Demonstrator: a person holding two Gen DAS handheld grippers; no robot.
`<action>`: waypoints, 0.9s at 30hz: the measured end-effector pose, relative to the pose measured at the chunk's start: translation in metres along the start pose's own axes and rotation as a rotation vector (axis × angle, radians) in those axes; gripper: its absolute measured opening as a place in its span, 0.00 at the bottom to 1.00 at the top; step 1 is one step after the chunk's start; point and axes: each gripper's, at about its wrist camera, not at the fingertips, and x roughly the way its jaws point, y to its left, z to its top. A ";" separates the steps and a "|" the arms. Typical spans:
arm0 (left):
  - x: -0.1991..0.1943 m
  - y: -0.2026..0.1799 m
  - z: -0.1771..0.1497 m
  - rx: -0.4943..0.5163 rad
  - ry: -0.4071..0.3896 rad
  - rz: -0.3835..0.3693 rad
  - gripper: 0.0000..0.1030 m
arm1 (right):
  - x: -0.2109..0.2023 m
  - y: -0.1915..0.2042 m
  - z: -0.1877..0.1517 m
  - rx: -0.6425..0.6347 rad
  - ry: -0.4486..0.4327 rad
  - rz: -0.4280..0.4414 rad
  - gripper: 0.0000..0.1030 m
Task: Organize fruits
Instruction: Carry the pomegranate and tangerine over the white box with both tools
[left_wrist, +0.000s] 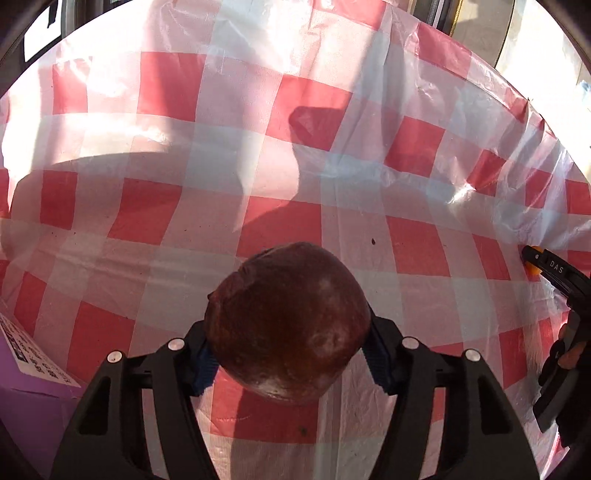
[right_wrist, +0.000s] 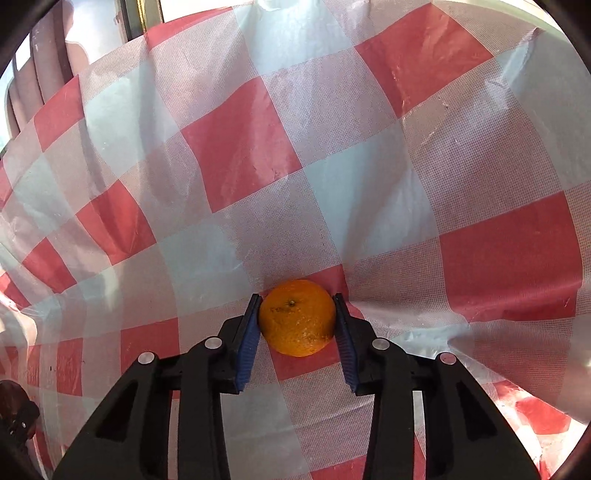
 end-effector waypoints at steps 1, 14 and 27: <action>-0.012 -0.006 -0.016 -0.006 0.011 -0.014 0.62 | -0.005 0.000 -0.005 0.000 0.005 0.010 0.36; -0.108 -0.036 -0.153 0.106 0.151 -0.173 0.62 | -0.118 -0.001 -0.118 -0.019 0.106 0.119 0.36; -0.171 -0.031 -0.151 0.215 0.114 -0.272 0.62 | -0.199 0.036 -0.187 -0.070 0.190 0.159 0.36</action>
